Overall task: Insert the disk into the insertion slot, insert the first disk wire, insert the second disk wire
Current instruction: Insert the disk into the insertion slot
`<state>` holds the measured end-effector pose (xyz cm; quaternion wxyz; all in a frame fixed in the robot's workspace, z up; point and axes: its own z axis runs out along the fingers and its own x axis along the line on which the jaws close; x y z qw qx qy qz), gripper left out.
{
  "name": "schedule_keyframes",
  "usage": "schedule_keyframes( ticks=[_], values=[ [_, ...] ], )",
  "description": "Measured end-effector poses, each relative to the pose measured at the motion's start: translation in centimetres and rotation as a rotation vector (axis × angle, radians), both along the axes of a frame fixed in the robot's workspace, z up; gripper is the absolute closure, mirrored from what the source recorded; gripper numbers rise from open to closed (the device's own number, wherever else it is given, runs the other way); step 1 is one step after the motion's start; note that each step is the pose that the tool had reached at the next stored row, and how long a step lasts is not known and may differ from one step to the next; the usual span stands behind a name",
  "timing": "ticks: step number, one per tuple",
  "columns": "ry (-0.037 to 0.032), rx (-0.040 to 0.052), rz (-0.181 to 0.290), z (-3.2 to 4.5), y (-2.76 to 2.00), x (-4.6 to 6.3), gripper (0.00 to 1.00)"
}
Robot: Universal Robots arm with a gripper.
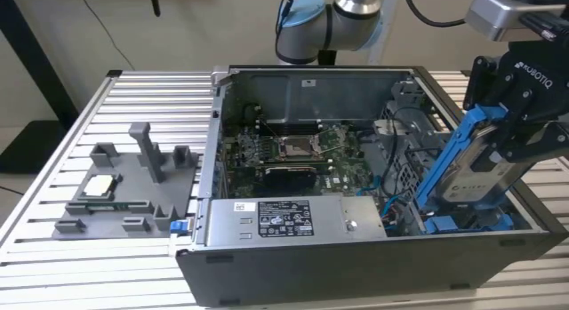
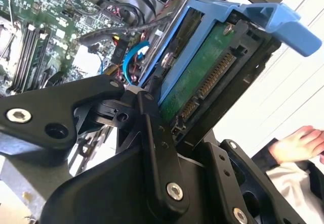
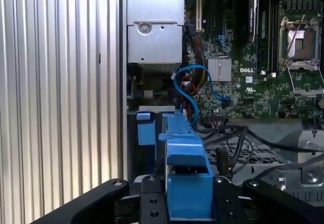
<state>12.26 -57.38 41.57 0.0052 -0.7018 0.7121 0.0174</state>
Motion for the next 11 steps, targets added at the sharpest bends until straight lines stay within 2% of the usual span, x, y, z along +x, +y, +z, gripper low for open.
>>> schedule_keyframes(
  ticks=[6,11],
  values=[
    [0.0,0.0,0.0,-0.64,-0.07,0.1,0.68],
    [-0.0006,0.0003,0.0,-1.49,-0.07,0.1,0.68]
  ],
)
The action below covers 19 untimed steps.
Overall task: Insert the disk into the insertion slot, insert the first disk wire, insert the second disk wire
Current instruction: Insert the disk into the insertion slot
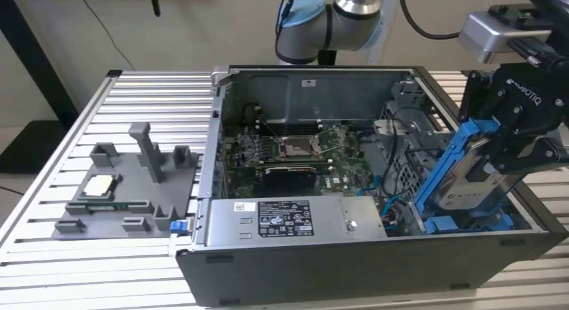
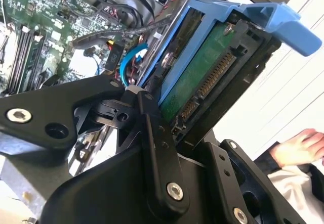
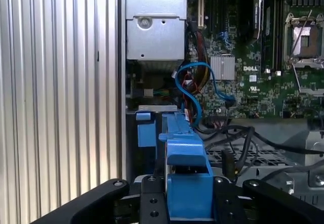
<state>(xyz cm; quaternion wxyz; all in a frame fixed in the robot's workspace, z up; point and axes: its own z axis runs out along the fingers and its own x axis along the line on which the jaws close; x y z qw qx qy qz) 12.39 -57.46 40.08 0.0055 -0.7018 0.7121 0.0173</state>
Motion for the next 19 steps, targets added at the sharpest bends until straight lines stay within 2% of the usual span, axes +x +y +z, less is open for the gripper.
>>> schedule_keyframes(
  ticks=[10,16,17,19],
  values=[
    [-0.0009,0.0003,0.0,-1.76,0.0,0.0,0.68],
    [-0.0011,0.0031,0.0,-1.94,0.0,0.0,0.66],
    [-0.001,0.0032,0.0,-1.94,0.0,0.0,0.6],
    [-0.0008,0.0034,0.0,-1.94,0.0,0.0,0.6]
  ],
)
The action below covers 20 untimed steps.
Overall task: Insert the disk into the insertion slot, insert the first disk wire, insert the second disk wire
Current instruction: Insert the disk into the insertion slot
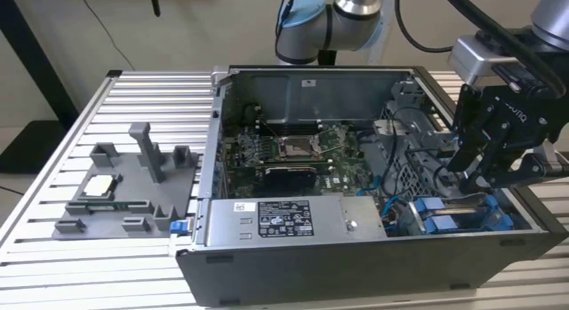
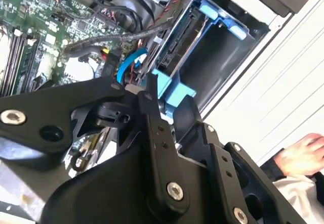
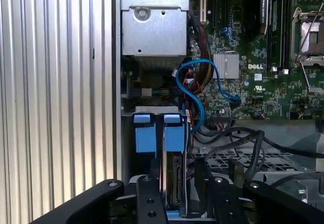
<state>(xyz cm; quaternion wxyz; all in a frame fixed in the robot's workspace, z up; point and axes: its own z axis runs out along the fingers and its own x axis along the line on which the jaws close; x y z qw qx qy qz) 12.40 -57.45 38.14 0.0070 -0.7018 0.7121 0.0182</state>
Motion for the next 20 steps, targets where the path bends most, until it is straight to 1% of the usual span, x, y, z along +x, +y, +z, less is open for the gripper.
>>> schedule_keyframes(
  ticks=[6,10,12,15,20],
  values=[
    [0.0007,0.0002,0.0,0.21,0.0,0.0,0.6],
    [0.0008,0.0014,0.0,0.89,0.02,0.0,0.6],
    [0.0008,0.004,0.0,1.03,0.05,0.0,0.6],
    [0.0007,0.009,0.0,1.07,0.29,-0.1,0.6],
    [0.0007,0.0159,0.0,1.1,1.02,-0.3,0.6]
  ],
)
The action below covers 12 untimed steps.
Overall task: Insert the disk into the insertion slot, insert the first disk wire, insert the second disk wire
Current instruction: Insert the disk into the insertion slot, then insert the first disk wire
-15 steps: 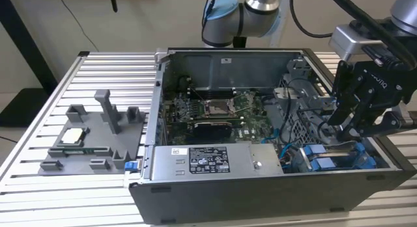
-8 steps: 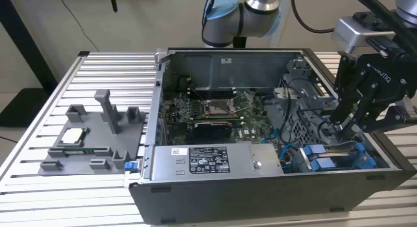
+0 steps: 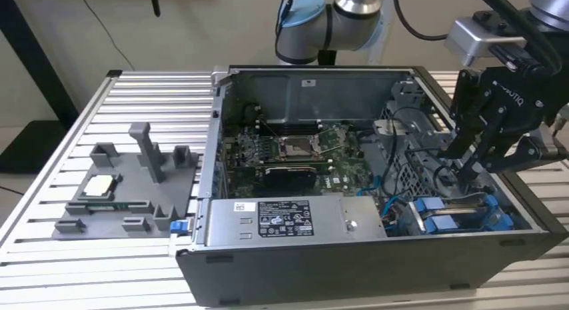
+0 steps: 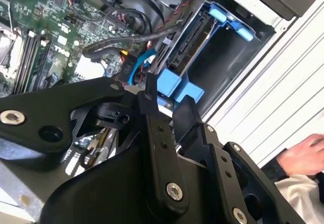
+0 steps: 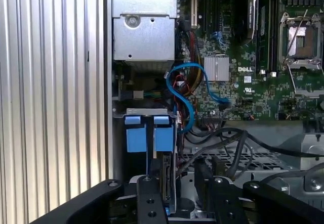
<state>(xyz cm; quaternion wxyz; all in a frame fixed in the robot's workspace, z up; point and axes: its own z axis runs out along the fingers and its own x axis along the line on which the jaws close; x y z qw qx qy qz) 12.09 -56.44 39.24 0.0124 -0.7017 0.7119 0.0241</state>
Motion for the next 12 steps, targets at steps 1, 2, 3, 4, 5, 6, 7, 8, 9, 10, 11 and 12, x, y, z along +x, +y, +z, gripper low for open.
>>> schedule_keyframes(
  ticks=[1,2,3,4,5,6,7,8,9,10,11,12],
  values=[
    [0.0,0.002,0.0,0.04,0.11,0.0,0.6],
    [0.0,0.0042,0.0,0.12,0.21,0.0,0.6],
    [0.0,0.006,0.0,0.16,0.31,0.0,0.6],
    [0.0,0.0074,0.0,0.18,0.43,-0.1,0.6],
    [0.0,0.0084,0.0,0.18,0.59,-0.1,0.6],
    [0.0,0.0096,0.0,0.18,0.75,-0.1,0.6],
    [0.0,0.0113,0.0,0.18,0.94,-0.1,0.6],
    [0.0,0.0133,0.0,0.18,1.1,-0.1,0.6],
    [0.0,0.0153,0.0,0.18,1.25,-0.1,0.6],
    [0.0,0.0178,0.0,0.18,1.42,-0.1,0.6],
    [0.0,0.0209,0.0,0.18,1.56,-0.1,0.6],
    [0.0,0.0249,0.0,0.17,1.66,-0.1,0.6]
  ],
)
